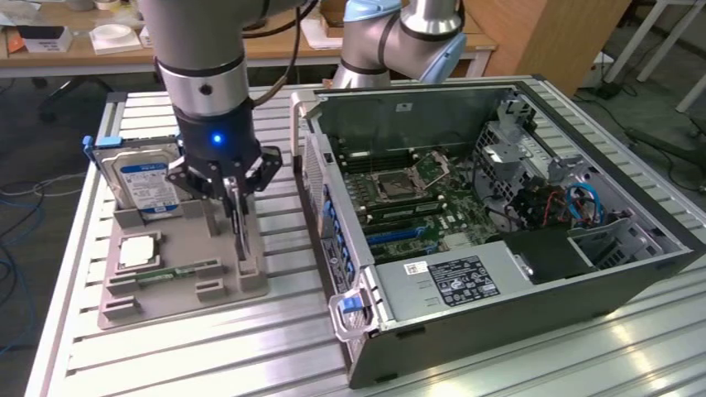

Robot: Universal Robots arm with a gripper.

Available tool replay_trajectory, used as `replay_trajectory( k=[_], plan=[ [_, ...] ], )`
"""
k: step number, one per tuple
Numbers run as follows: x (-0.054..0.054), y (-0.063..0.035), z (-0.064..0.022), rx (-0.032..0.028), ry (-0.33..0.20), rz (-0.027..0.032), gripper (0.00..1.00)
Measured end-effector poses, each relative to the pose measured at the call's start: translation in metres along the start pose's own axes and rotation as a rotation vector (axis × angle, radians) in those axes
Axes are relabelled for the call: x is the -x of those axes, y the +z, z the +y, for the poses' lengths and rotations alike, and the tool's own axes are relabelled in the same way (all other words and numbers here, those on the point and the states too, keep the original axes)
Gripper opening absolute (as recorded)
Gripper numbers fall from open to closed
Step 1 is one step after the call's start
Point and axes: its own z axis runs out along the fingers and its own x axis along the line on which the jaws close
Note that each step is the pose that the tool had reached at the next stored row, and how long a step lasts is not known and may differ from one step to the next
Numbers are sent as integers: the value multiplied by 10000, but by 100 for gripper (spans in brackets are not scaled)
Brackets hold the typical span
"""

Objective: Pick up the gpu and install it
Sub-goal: 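Pick up the gpu and move the gpu toward the slot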

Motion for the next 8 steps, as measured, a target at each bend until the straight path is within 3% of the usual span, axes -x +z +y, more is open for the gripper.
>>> replay_trajectory(
  k=[8],
  plan=[
    [5,-194,6,7,0,-2,26]
  ],
)
